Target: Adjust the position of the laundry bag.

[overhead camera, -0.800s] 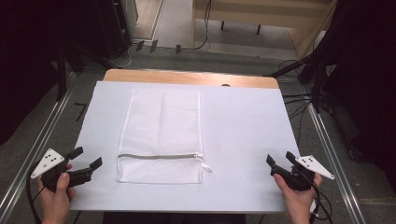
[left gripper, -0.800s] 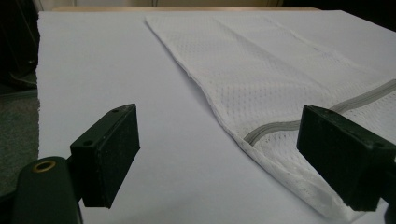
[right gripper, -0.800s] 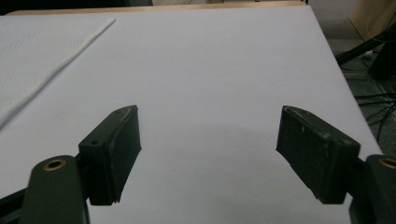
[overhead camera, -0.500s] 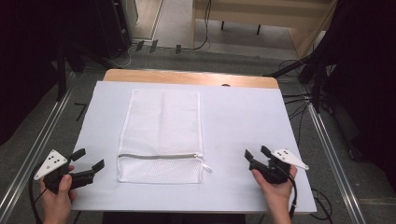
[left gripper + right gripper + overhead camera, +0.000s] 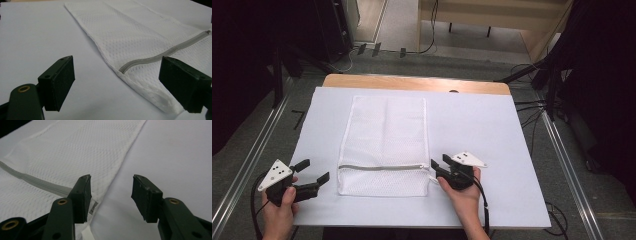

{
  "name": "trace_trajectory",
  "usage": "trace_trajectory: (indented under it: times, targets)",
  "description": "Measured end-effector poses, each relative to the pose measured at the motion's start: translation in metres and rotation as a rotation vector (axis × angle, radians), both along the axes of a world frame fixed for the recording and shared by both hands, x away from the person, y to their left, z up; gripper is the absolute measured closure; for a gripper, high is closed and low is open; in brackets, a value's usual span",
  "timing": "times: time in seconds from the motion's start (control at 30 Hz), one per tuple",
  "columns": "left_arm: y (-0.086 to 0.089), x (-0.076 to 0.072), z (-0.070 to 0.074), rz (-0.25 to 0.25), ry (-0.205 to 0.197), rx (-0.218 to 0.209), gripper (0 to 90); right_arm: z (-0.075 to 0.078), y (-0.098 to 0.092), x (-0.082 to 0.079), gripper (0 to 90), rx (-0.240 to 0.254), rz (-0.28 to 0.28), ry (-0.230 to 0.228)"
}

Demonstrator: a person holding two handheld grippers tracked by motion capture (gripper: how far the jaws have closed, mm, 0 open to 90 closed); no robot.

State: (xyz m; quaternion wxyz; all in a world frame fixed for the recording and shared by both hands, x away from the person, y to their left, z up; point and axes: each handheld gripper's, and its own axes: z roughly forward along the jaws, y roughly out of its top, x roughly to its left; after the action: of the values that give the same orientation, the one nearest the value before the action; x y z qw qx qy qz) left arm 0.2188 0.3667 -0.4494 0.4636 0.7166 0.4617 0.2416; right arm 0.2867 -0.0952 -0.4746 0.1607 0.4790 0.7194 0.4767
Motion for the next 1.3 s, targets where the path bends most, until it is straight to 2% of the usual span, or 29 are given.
trace_trajectory:
  times: [0.13,0.2,0.27,0.3,0.37,0.47,0.53,0.6,0.7,0.83,0.87,1.13,1.3]
  targets:
    - [0.001,-0.001,0.000,0.002,0.002,-0.003,13.6,-0.004,0.012,0.005,54.4,-0.031,-0.011,0.031]
    - [0.000,0.001,-0.001,-0.004,0.008,-0.008,13.7,-0.005,0.015,0.005,55.7,-0.050,-0.012,0.024]
    - [-0.002,0.002,-0.002,-0.007,0.012,-0.004,13.7,-0.006,0.023,0.004,56.5,-0.095,0.003,0.015]
    - [-0.002,0.002,-0.002,-0.007,0.012,-0.004,13.7,-0.006,0.023,0.004,56.5,-0.095,0.003,0.015]
    - [-0.005,0.002,-0.002,-0.018,0.015,0.004,13.7,-0.008,0.032,0.003,56.7,-0.115,0.073,0.036]
    - [-0.006,0.002,-0.002,-0.019,0.016,0.012,13.7,-0.009,0.035,0.005,59.7,-0.144,0.123,0.072]
    - [-0.007,0.002,-0.003,-0.018,0.022,0.011,13.7,-0.009,0.035,0.005,66.5,-0.138,0.123,0.081]
    - [-0.007,0.003,-0.003,-0.017,0.024,0.011,13.8,-0.009,0.036,0.003,79.0,-0.154,0.139,0.068]
    - [-0.007,0.002,-0.003,-0.017,0.023,0.010,13.8,-0.009,0.037,0.001,82.1,-0.165,0.151,0.060]
    - [-0.006,0.002,-0.002,-0.025,0.018,0.008,13.8,-0.006,0.030,0.002,83.2,-0.132,0.149,0.081]
    - [-0.006,0.001,-0.002,-0.028,0.018,0.007,13.8,-0.005,0.024,0.002,83.2,-0.116,0.134,0.091]
    - [-0.005,0.000,-0.002,-0.028,0.018,0.002,13.8,-0.002,0.001,-0.004,83.3,-0.133,0.101,0.074]
    - [-0.005,-0.001,-0.002,-0.024,0.018,0.001,13.8,0.004,-0.022,-0.010,83.4,-0.128,0.063,0.064]
